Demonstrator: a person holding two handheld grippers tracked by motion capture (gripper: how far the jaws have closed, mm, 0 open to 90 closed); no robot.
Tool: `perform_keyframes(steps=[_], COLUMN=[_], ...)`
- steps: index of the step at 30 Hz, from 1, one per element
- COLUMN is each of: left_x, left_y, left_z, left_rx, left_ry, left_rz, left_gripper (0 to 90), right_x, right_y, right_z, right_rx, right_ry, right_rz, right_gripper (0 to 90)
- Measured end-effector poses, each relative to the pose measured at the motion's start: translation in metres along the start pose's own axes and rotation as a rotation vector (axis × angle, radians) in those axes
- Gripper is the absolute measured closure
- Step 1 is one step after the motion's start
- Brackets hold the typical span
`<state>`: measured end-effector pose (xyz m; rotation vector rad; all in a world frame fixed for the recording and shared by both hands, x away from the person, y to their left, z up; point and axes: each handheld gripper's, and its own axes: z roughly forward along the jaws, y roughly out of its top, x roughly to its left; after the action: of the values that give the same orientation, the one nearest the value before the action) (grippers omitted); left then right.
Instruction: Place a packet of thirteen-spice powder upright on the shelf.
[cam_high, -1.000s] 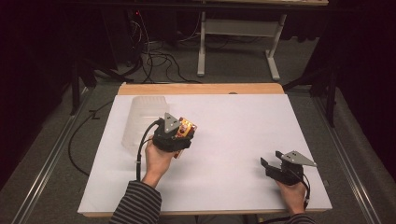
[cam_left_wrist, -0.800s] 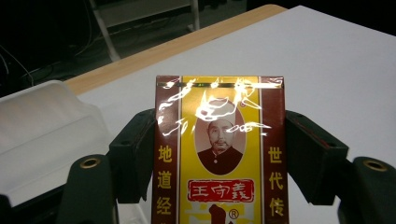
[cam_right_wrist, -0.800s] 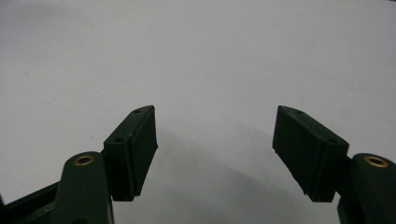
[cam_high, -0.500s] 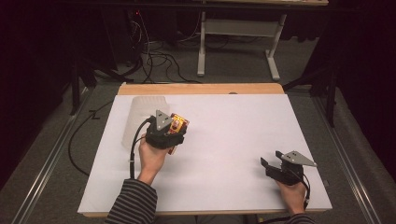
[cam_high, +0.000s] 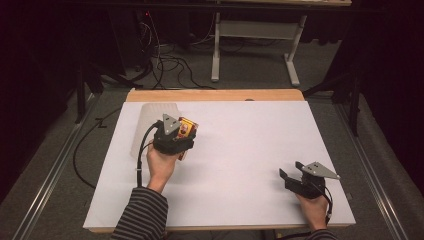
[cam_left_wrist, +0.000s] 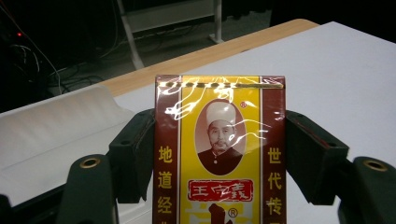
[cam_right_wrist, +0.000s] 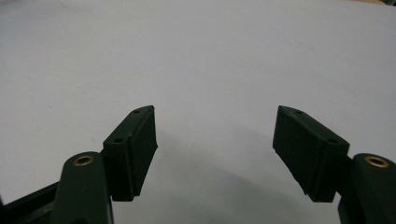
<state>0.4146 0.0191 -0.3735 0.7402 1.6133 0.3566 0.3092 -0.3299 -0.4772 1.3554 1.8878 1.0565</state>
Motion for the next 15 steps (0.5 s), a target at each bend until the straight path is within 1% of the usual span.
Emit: perform_keyframes(steps=[3,4,6,7,8,9,10,11,12,13,14,15], left_x=[0.001,0.002,0.003,0.004,0.004,0.005,0.005,0.006,0.007,0.008,0.008,0.01], left_y=[0.001,0.002,0.003,0.004,0.005,0.006,0.006,0.008,0.008,0.009,0.01,0.011], left_z=[0.001,0.001,0.001,0.001,0.001,0.001,0.001,0.001,0.0,-0.001,0.0,0.0], left_rx=[-0.012,-0.014,-0.016,-0.019,-0.02,-0.021,-0.024,-0.028,-0.033,-0.036,-0.038,-0.042], left_ry=[0.01,0.006,0.011,0.011,0.012,0.008,0.013,0.007,0.007,0.002,0.011,0.013], left_rz=[-0.004,0.001,-0.009,0.0,-0.007,-0.002,-0.011,-0.003,-0.004,0.01,-0.005,-0.004], left_gripper=[32.5,32.5,32.5,32.5,32.5,32.5,32.5,32.5,32.5,32.5,32.5,32.5], right_x=[0.0,0.0,0.0,0.0,0.0,0.0,0.0,0.0,0.001,0.001,0.001,0.001], right_y=[0.0,0.0,0.0,0.0,0.0,0.0,0.0,0.0,0.0,0.0,0.0,0.0], right_z=[0.0,0.0,0.0,0.0,0.0,0.0,0.0,0.0,0.001,0.001,0.001,0.001], right_rx=[-0.002,-0.002,-0.002,-0.002,-0.002,0.0,0.001,0.002,0.005,0.008,0.009,0.009], right_ry=[0.0,0.001,0.0,0.002,0.002,0.001,-0.001,-0.001,-0.001,-0.001,0.0,0.0], right_rz=[-0.011,-0.011,-0.005,-0.004,-0.005,-0.007,-0.01,-0.01,-0.011,-0.009,-0.012,-0.011], right_gripper=[30.6,30.5,30.6,30.6,30.6,30.6,30.6,30.6,30.6,30.6,30.6,30.6])
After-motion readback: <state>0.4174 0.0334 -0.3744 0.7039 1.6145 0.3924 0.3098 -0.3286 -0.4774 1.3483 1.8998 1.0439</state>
